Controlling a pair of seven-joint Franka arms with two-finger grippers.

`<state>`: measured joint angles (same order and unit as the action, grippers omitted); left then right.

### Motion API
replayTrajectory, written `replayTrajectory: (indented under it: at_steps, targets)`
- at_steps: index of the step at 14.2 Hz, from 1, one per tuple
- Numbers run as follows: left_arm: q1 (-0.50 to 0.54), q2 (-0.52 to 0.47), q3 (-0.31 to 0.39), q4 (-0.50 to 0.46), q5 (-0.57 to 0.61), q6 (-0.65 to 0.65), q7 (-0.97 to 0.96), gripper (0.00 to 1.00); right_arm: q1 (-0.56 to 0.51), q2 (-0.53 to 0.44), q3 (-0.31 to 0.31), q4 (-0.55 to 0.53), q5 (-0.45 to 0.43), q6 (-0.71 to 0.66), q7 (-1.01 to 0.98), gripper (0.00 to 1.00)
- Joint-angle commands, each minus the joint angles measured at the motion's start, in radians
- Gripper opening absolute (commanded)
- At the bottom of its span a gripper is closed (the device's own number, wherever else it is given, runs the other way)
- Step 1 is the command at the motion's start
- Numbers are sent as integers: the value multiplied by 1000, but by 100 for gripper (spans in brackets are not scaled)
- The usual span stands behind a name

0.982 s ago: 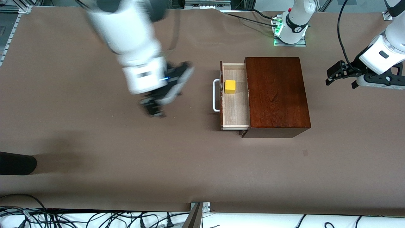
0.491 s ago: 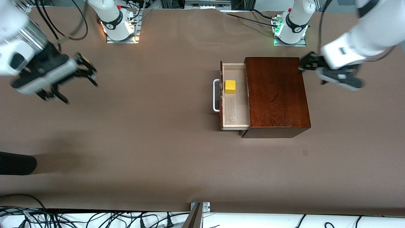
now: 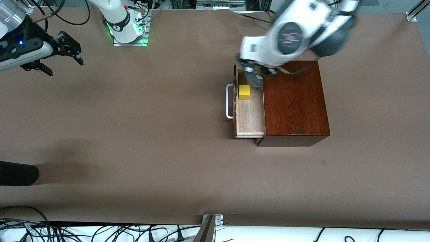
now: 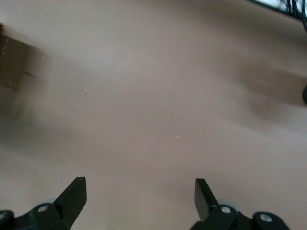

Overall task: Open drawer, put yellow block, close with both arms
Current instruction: 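Push the drawer shut with the left gripper against the handle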

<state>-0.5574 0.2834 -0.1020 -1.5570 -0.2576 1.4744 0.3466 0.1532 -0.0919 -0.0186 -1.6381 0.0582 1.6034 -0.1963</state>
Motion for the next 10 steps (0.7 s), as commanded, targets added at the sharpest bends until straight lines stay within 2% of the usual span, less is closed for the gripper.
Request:
replayTrajectory:
  at_steps: [1,5,6,8,10]
  targets:
    - [-59,153,16,170,-5,18,193,100,-3,-16,3,-25,-21,4,58,100]
    - [-116,262,12,176,1,327,500,100,-4,26,2,4,-20,-8,55,100]
    - [-131,289,12,175,52,377,561,100,-9,34,3,4,-21,0,55,100]
    - [-137,339,8,172,177,420,626,100,3,121,12,33,-82,9,63,100]
    - [-167,373,8,169,257,423,627,100,0,147,11,66,-107,4,67,100]
